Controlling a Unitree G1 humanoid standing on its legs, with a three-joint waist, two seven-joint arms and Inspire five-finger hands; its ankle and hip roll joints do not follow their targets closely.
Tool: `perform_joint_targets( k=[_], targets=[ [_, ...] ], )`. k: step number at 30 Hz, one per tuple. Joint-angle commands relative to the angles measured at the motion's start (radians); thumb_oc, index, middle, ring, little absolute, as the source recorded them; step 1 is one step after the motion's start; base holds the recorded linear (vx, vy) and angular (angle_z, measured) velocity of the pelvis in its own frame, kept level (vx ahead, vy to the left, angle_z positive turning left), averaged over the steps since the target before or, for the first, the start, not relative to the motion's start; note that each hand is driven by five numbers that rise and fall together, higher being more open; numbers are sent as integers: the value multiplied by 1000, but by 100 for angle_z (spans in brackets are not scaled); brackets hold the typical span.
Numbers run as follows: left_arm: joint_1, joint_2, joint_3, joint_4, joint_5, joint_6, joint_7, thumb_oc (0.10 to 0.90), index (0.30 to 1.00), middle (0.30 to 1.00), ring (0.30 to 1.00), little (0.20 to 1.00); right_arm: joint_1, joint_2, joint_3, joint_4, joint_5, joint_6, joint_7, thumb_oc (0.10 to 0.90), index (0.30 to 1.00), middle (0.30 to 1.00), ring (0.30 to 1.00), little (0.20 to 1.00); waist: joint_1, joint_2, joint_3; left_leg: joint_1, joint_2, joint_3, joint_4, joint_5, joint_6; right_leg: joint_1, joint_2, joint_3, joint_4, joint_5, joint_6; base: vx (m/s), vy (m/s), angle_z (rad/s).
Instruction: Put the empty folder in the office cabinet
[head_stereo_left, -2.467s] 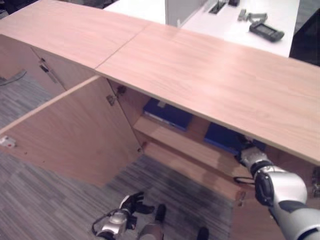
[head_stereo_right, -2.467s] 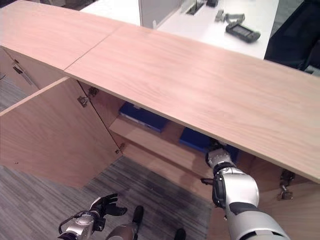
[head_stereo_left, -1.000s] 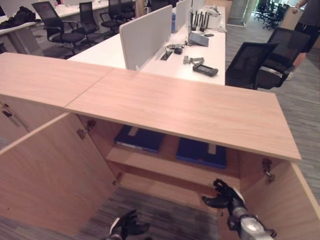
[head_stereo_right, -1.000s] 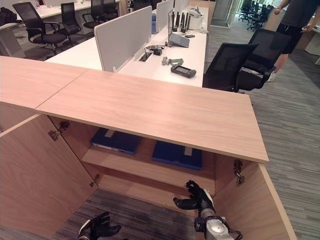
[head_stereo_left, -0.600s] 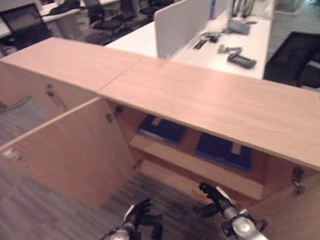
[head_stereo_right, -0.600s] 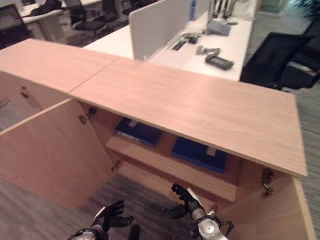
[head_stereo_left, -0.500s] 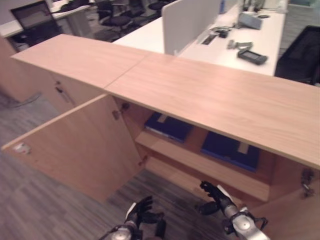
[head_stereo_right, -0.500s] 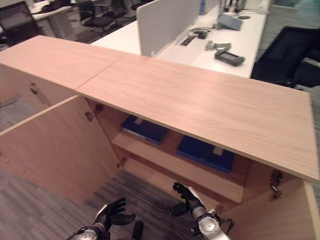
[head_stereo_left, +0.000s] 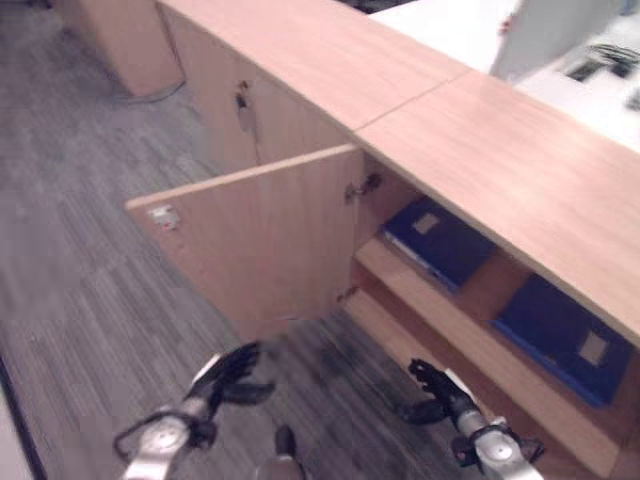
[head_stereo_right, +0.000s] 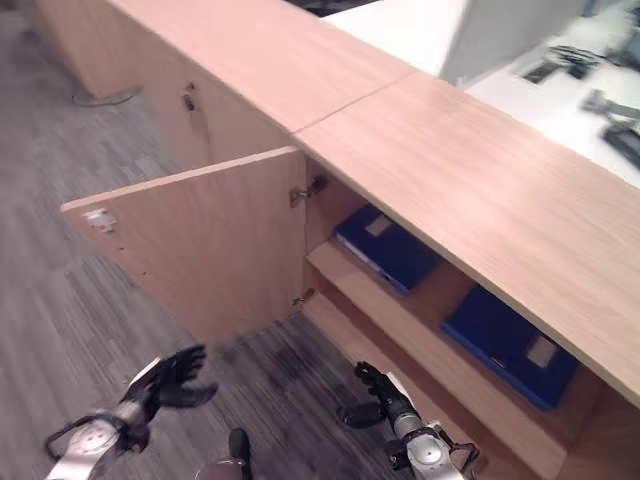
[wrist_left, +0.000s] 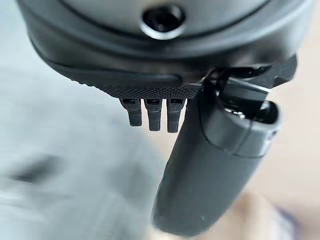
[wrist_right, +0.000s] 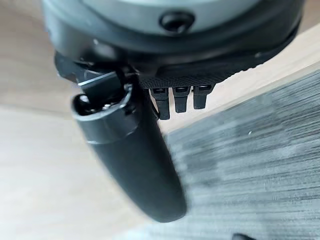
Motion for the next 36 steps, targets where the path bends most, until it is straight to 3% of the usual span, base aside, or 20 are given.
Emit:
perform_joint_targets(
  k=[1,4,5,6,7,8,9,11,12,17,24,36],
  targets=[
    [-14,9,-1,-94,15,-93,-26,800,900,900,900,900,-75,-33,-39,-43,38,-69,-2,800,900,900,900,900,21,-9,-31,21,40,-21,-15,-47,-31,-81,-62,75,105,11,120,81,169,43],
    [-11,12,8,-103,8,-95,-27,800,900,900,900,900,-93,-29,-40,-37,33,-66,-7,800,900,900,900,900,27,-13,-24,23,30,-17,-8,-59,-19,-103,-84,81,155,62,128,62,164,27],
    [-16,12,10,-107,0,-101,-22,800,900,900,900,900,-106,-16,-49,-55,42,-70,-12,800,900,900,900,900,24,1,-10,38,16,-46,-17,-70,7,-160,-54,152,258,85,128,182,340,8],
    [-35,-23,-28,-114,64,-106,28,800,900,900,900,900,-94,-11,-54,-58,40,-72,-18,800,900,900,900,900,2,10,-7,63,-6,-82,-39,-74,20,-198,27,255,277,21,128,178,339,25],
    [-35,-24,-28,-114,64,-106,29,800,900,900,900,900,-94,-12,-55,-58,40,-72,-18,800,900,900,900,900,3,12,-9,60,-5,-82,-40,-71,20,-200,29,255,273,26,128,242,285,57],
    [-60,-69,-78,-104,106,-108,57,800,900,900,900,900,-85,-7,-55,-51,50,-75,-34,800,900,900,900,900,-29,27,-8,88,-38,-132,-70,-68,32,-235,132,342,260,-95,100,149,116,78],
    [-62,-73,-79,-102,108,-109,59,800,900,900,900,900,-85,-9,-56,-51,51,-76,-34,800,900,900,900,900,-30,30,-8,88,-37,-134,-73,-65,31,-236,133,339,261,-96,98,217,141,81],
    [-92,-95,-98,-67,94,-104,57,800,900,900,900,900,-84,-8,-59,-52,68,-80,-43,800,900,900,900,900,-52,31,-1,108,-61,-183,-96,-61,31,-254,200,392,203,-167,67,156,28,98],
    [-102,-103,-98,-62,83,-104,58,800,900,900,900,900,-83,-7,-61,-52,76,-82,-46,800,900,900,900,900,-58,26,-2,111,-75,-201,-102,-60,31,-261,218,423,157,-167,58,117,-2,88],
    [-95,-125,-97,-44,92,-108,53,800,900,900,900,900,-44,0,-68,-35,82,-84,-42,800,900,900,900,900,-67,3,-29,145,-119,-252,-128,-72,31,-175,238,472,9,-152,40,91,-54,85],
    [-36,-137,-64,-60,93,-109,49,800,900,900,900,900,-1,3,-66,-31,74,-79,-25,800,900,900,900,900,-49,14,-74,204,-109,-263,-166,-72,16,-85,223,457,-95,-126,38,79,-52,19],
    [5,-164,-39,-84,92,-113,60,800,900,900,900,900,33,4,-56,-21,52,-74,-10,800,900,900,900,900,-44,25,-97,245,-92,-242,-186,-74,-1,-34,225,427,-162,-112,33,20,-38,-3]
  ],
)
